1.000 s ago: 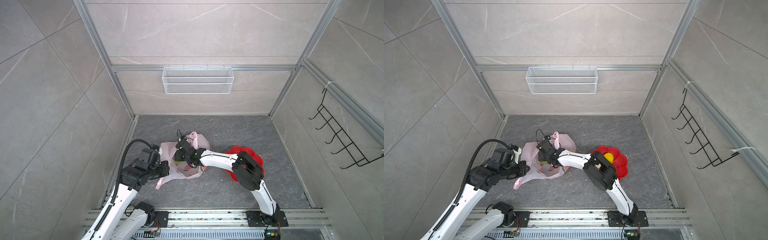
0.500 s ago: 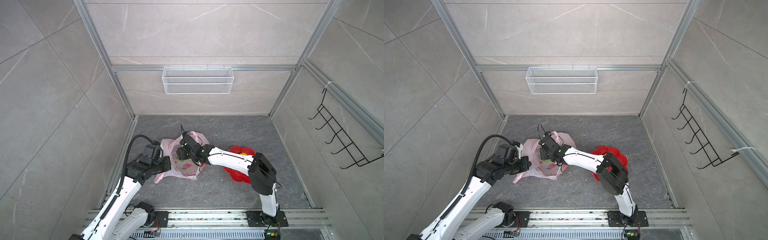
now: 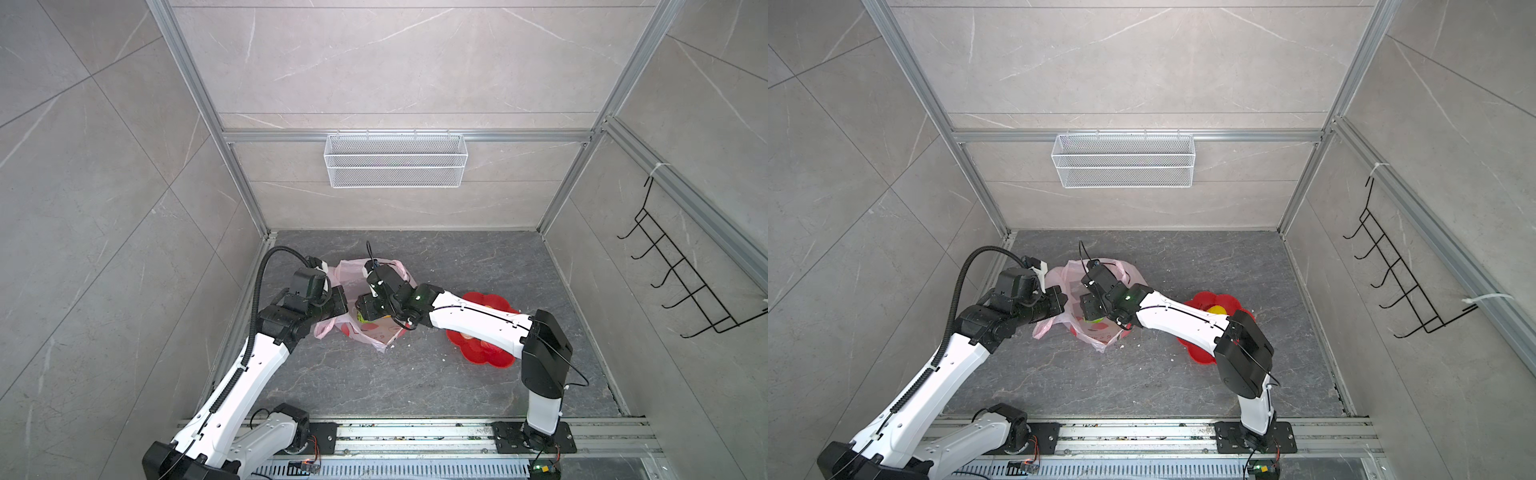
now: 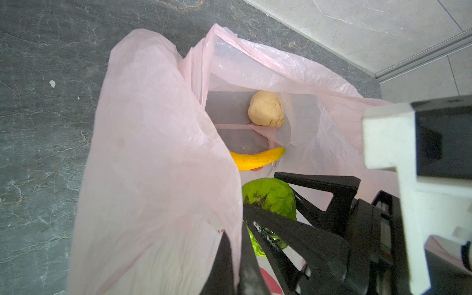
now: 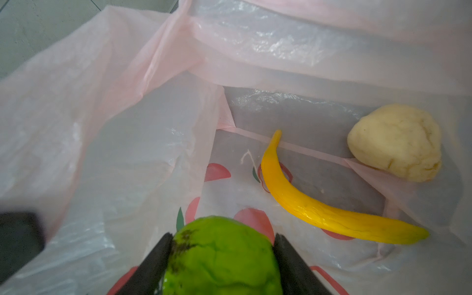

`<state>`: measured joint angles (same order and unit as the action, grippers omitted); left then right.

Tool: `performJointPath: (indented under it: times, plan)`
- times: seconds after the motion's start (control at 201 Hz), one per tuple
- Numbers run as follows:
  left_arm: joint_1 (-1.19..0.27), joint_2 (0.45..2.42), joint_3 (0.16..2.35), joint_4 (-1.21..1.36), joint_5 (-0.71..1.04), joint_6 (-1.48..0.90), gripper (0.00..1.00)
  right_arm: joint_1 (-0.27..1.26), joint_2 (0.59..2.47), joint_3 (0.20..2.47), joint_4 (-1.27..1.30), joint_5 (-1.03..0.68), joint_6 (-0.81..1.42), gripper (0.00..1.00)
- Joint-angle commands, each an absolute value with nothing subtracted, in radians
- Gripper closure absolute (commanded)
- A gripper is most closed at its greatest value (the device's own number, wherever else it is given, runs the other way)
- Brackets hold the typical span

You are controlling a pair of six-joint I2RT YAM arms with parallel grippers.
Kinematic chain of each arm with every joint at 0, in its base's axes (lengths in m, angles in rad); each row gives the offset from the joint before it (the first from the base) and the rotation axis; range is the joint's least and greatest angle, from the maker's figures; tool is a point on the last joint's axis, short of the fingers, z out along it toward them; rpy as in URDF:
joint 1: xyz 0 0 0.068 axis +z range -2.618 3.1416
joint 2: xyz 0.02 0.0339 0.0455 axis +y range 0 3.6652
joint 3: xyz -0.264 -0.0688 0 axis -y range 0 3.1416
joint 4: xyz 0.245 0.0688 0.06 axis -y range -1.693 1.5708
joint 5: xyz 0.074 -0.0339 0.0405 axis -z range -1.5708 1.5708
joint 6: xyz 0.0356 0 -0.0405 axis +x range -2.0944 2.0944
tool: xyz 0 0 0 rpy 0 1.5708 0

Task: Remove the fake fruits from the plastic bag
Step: 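Lift the green fruit out of the bag toward the red plate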

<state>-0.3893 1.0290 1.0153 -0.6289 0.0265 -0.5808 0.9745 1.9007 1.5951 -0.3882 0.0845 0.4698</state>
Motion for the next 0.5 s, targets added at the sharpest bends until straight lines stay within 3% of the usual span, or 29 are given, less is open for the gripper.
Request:
performJointPath:
  times: [0.0,0.493]
  plan:
    - [-0.393,1.031,1.036,-0.585,0.009,-0.596,1.00,0.971,1.858,1.627,-0.424,0.081,0.428,0.70]
    - [-0.392,1.048,0.996,-0.553,0.003,-0.597,1.00,0.971,1.794,1.724,-0.486,0.099,0.347,0.71]
